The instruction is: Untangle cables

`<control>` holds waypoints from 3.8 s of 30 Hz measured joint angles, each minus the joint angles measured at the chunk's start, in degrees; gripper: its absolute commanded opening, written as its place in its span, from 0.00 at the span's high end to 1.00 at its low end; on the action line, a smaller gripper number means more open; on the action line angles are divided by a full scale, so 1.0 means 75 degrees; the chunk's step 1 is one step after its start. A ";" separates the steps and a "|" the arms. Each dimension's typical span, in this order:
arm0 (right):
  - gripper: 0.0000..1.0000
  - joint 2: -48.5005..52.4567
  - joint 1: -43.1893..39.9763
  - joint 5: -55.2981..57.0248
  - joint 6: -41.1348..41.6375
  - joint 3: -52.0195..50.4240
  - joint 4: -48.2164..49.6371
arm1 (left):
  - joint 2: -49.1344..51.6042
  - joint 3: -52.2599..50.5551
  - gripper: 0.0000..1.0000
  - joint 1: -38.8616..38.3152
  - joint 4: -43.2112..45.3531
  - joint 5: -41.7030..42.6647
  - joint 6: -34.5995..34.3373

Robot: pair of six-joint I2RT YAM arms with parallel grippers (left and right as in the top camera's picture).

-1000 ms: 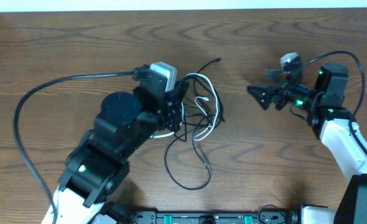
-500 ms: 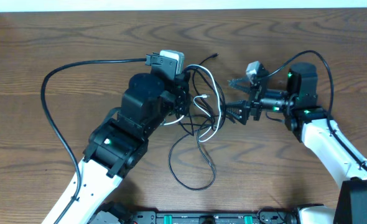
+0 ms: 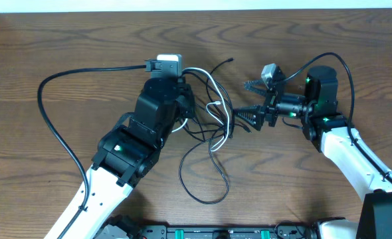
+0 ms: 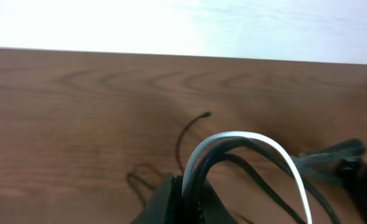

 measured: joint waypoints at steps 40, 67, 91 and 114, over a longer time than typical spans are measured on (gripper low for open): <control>0.01 0.0000 0.1090 0.4948 0.1405 0.0000 0.0073 | -0.0184 -0.0006 0.92 -0.0003 0.1711 0.3112 -0.0388; 0.01 0.0000 -0.2291 1.0512 0.2014 0.0003 -0.0181 | -0.2967 -0.0006 0.92 -0.0003 0.1212 0.3325 -0.0172; 0.01 0.0000 -0.3649 1.0558 0.2037 0.0003 -0.0778 | -0.3302 -0.0006 0.92 -0.0003 -0.0997 -0.2681 0.0052; 0.01 0.0009 -0.3669 0.4473 -0.1588 0.0003 -0.2206 | -0.2710 -0.0006 0.92 0.0000 -0.1553 -0.4089 0.0052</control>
